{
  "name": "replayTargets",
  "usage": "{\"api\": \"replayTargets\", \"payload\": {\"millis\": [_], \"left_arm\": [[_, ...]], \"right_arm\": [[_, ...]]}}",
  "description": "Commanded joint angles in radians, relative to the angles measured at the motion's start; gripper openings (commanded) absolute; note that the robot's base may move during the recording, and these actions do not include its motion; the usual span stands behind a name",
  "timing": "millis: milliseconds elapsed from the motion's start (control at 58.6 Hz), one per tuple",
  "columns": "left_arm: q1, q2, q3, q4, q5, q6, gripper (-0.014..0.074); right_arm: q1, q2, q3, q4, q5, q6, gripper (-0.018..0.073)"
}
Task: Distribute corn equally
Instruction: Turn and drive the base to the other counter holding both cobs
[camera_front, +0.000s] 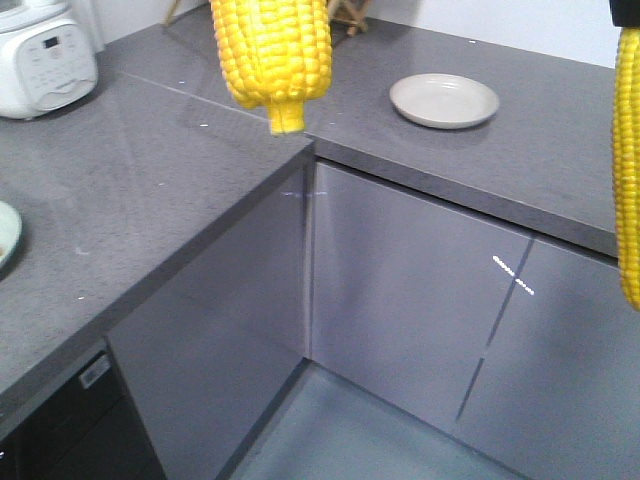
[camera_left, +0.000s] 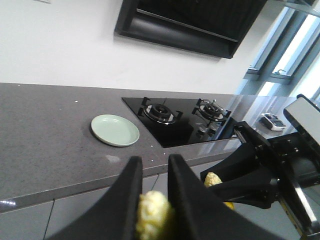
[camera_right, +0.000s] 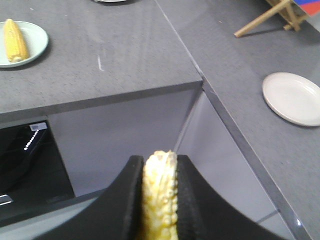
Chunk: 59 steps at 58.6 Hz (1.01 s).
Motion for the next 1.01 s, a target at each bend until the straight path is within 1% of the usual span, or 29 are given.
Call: {"api": "replayTargets", "payload": {"millis": [0, 989], "left_arm": [[-0.003, -0.045, -0.019, -0.045, -0.030, -0.009, -0.0006], [-0.003, -0.045, -0.019, -0.045, -0.030, -0.009, -0.0006]], "right_arm": [[-0.006, -0.011, -0.018, 0.016, -0.065, -0.008, -0.0006], [-0.006, -0.011, -0.018, 0.016, -0.065, -0.008, -0.0006]]}}
